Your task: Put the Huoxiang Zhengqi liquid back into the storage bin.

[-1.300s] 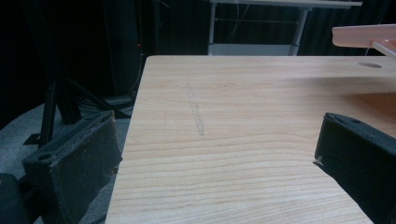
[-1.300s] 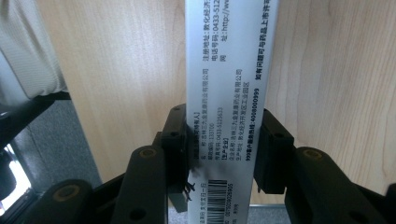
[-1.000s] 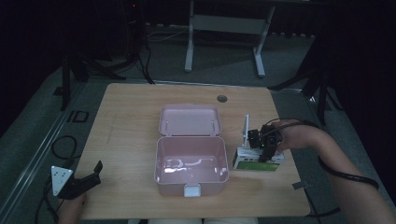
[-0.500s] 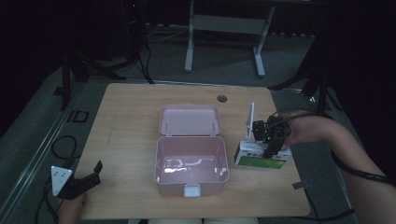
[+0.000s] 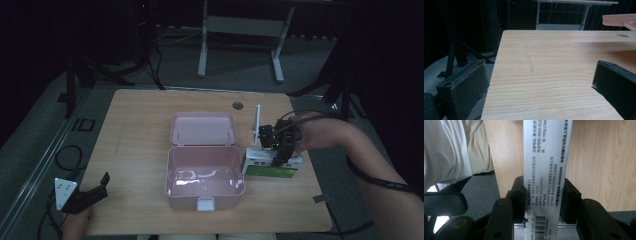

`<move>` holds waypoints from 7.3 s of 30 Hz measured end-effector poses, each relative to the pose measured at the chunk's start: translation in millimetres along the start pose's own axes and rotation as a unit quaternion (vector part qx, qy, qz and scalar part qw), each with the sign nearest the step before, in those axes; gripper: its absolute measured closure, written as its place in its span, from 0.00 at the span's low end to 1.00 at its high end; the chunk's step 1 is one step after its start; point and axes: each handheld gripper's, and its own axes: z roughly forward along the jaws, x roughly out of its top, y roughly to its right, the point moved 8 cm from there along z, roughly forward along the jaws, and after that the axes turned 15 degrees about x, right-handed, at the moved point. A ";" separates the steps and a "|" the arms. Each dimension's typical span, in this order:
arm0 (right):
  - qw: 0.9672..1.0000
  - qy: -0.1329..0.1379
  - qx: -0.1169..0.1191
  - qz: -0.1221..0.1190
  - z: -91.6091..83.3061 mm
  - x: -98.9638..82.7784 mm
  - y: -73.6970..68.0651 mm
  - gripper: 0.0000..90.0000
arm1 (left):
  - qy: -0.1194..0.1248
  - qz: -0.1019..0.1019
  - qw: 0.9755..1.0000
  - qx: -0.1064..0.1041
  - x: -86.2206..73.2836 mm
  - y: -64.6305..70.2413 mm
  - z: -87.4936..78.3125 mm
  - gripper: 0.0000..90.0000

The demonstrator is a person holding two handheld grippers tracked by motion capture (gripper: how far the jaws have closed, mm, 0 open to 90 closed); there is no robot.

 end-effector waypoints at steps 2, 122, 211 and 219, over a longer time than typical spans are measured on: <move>1.000 -0.002 0.002 -0.007 -0.9 8.7 -1.5 0.69 | 0.001 0.000 1.000 0.000 0.0 0.0 -0.2 0.00; 0.996 0.008 0.049 -0.078 85.4 146.9 3.0 0.64 | -0.002 0.007 1.000 -0.007 -0.5 1.3 -0.4 0.00; 0.786 0.486 -0.241 0.296 166.5 -35.5 171.3 0.12 | -0.004 0.007 1.000 -0.004 -0.6 1.3 -0.2 0.00; 0.770 0.500 -0.243 0.313 167.8 -61.1 170.5 0.12 | -0.005 0.006 1.000 -0.004 -0.7 1.3 0.0 0.00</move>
